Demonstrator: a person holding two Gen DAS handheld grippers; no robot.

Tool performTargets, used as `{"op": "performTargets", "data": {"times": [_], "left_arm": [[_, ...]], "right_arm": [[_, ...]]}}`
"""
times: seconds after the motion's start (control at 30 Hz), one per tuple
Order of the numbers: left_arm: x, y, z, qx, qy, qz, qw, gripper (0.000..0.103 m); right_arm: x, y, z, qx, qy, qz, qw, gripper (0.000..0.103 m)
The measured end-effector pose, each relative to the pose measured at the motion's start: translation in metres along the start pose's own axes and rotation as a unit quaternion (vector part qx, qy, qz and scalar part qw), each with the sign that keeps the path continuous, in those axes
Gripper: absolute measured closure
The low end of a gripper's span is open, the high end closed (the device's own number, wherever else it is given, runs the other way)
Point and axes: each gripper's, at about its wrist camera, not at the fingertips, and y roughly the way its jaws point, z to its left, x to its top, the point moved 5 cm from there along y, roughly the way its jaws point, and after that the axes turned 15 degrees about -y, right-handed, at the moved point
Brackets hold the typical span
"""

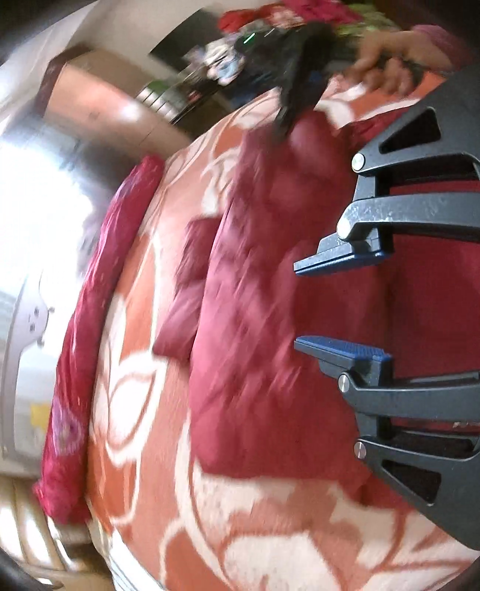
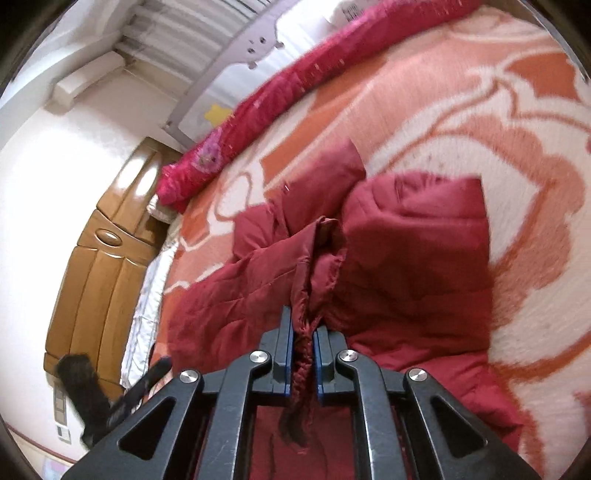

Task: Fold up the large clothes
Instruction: 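Fold the sleeve over the coat body and open the left gripper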

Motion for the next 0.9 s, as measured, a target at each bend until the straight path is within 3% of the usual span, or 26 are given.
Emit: {"op": "performTargets", "data": {"times": [0.2, 0.43, 0.57, 0.67, 0.77, 0.83, 0.9], "left_arm": [[0.016, 0.035, 0.027, 0.007, -0.022, 0.043, 0.9988, 0.072], [-0.001, 0.061, 0.028, 0.013, -0.009, 0.074, 0.9971, 0.072], [-0.003, 0.071, 0.032, 0.026, 0.003, 0.080, 0.9965, 0.072], [-0.003, 0.073, 0.036, 0.023, -0.001, 0.081, 0.9964, 0.072], [-0.004, 0.075, 0.036, 0.028, 0.000, 0.078, 0.9966, 0.072], [-0.005, 0.077, 0.034, 0.035, 0.003, 0.074, 0.9966, 0.072], [-0.005, 0.078, 0.032, 0.041, 0.007, 0.073, 0.9965, 0.071]], "right_arm": [[-0.004, -0.030, -0.012, -0.013, -0.024, -0.022, 0.999, 0.096], [-0.037, 0.001, -0.062, -0.062, 0.004, 0.016, 0.998, 0.096], [-0.047, 0.006, -0.070, -0.068, 0.019, 0.022, 0.997, 0.085], [-0.041, -0.014, -0.064, -0.099, 0.012, 0.008, 0.995, 0.074], [-0.028, -0.045, -0.038, -0.166, -0.043, -0.046, 0.984, 0.070], [-0.022, -0.048, -0.015, -0.161, -0.083, -0.064, 0.981, 0.060], [-0.019, -0.033, 0.010, -0.142, -0.123, -0.048, 0.981, 0.057]]}}
